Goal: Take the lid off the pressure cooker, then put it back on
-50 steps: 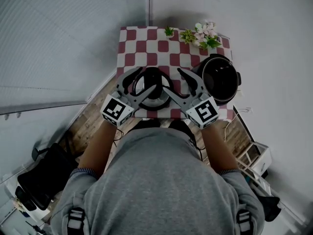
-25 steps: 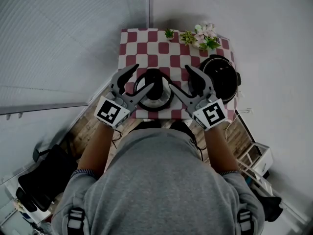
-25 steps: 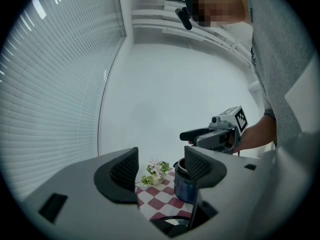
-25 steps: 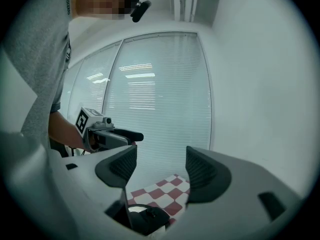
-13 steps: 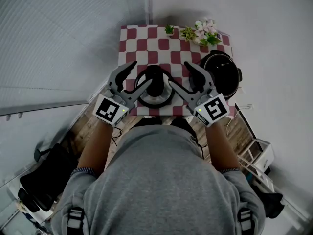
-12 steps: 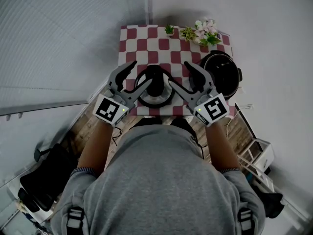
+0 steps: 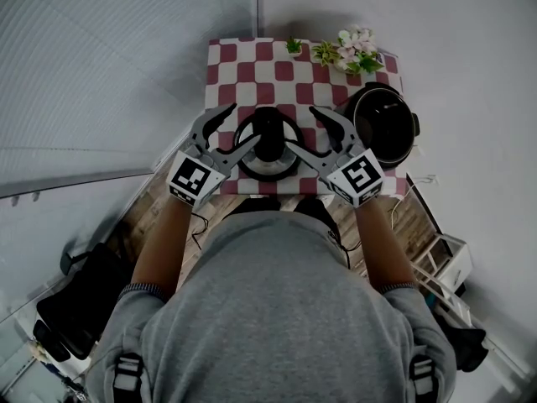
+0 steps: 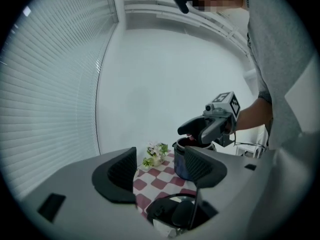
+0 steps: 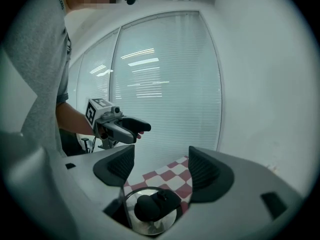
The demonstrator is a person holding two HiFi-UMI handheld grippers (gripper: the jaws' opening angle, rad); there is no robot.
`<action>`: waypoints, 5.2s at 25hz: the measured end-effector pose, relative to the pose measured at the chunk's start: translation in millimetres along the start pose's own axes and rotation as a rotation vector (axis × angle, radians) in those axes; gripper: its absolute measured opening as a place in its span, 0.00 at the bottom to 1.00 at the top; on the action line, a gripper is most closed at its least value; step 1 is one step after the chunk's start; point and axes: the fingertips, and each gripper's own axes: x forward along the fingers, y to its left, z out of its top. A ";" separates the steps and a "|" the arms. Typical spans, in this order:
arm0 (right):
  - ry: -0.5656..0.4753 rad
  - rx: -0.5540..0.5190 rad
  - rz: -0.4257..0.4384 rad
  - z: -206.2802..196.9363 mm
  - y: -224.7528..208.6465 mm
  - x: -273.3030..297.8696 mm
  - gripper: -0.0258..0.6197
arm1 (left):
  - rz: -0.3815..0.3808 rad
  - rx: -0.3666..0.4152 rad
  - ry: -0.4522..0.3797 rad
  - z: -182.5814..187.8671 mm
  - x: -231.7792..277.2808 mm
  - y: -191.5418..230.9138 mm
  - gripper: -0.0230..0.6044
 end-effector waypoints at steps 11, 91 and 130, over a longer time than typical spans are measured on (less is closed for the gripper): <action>0.280 -0.088 0.161 -77.5 21.3 45.5 0.61 | -0.161 0.117 0.284 -103.8 25.7 -20.9 0.55; 0.862 -0.289 0.383 -160.9 31.9 70.9 0.49 | -0.679 0.393 0.877 -179.6 58.0 -67.5 0.51; 0.793 -0.224 0.137 -83.2 -97.1 -96.6 0.49 | -0.783 0.647 0.800 -26.2 202.8 -148.1 0.52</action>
